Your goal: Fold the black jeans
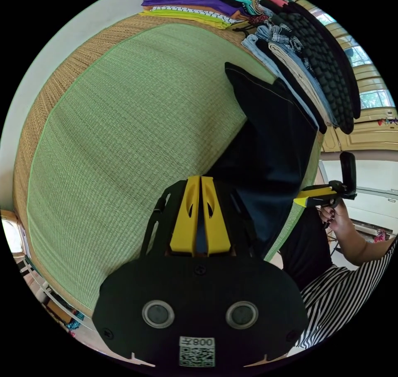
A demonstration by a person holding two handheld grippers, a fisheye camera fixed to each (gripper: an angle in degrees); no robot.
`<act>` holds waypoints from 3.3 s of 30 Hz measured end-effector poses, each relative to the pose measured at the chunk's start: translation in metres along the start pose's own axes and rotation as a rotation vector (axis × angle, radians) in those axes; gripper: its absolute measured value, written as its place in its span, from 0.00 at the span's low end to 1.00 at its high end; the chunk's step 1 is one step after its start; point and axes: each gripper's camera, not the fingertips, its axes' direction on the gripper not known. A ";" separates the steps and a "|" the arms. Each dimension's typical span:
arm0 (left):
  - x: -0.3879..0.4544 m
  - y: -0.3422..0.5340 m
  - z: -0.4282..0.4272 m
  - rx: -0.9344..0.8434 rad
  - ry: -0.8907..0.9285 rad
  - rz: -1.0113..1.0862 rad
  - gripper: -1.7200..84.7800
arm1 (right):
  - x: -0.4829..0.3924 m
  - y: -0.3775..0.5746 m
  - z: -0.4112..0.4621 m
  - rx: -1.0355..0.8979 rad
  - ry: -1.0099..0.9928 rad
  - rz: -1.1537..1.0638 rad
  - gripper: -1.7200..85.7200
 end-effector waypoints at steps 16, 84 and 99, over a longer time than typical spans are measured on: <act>-0.018 -0.105 0.012 0.235 0.251 -0.020 0.11 | -0.040 -0.011 -0.044 0.365 0.572 -0.075 0.10; 0.093 -0.203 0.169 0.153 0.074 0.351 0.03 | 0.012 0.205 -0.068 0.433 0.565 0.007 0.04; 0.125 -0.160 0.167 0.169 0.062 0.386 0.02 | -0.042 0.189 -0.029 0.416 0.674 -0.150 0.02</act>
